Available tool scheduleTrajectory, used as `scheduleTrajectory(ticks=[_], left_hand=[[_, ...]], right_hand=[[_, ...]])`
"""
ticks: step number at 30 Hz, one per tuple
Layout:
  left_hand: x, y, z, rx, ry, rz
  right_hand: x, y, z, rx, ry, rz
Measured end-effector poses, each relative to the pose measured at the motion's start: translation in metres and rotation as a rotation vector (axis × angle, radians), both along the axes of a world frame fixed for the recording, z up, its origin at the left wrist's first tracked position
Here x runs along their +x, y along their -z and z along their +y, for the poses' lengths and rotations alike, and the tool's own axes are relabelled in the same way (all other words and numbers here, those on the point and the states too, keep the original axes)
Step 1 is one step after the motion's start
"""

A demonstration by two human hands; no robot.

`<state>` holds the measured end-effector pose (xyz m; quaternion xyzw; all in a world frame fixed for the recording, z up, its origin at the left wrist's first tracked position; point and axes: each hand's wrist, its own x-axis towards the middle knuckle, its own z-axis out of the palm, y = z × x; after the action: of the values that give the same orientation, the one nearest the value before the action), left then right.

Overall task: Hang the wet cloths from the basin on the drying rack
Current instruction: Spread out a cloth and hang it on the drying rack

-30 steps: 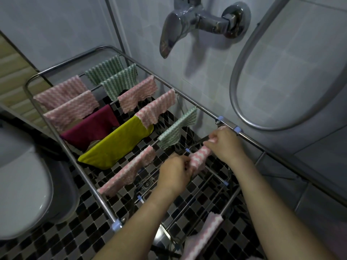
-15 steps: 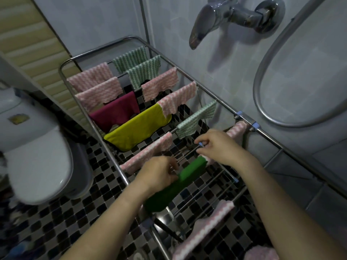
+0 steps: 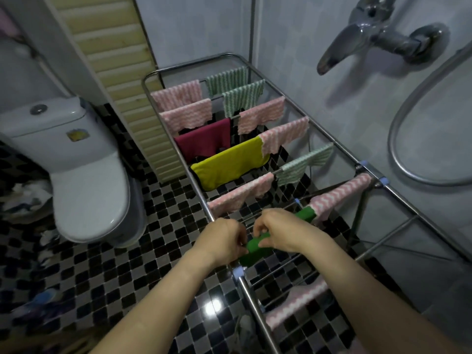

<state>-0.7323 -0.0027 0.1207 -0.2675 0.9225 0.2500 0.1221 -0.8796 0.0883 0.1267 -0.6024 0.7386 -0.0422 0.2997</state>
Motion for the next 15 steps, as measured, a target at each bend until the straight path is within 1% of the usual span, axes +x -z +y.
scheduleTrajectory(ticks=[4,6,9,11,15], left_hand=[[0.011,0.000,0.007,-0.014,-0.025,0.071],[0.027,0.000,0.010,0.013,-0.100,0.157],[0.046,-0.005,0.012,0.078,-0.242,0.295],[0.070,-0.012,0.012,0.086,-0.326,0.391],[0.125,-0.028,0.013,0.086,-0.461,0.500]], right_hand=[[0.010,-0.001,-0.003,0.029,0.009,0.101],[0.020,-0.007,-0.003,0.026,0.000,0.150],[0.030,-0.018,-0.003,-0.053,0.050,0.141],[0.049,-0.028,-0.007,-0.116,0.074,0.124],[0.096,-0.045,-0.020,-0.213,0.085,0.042]])
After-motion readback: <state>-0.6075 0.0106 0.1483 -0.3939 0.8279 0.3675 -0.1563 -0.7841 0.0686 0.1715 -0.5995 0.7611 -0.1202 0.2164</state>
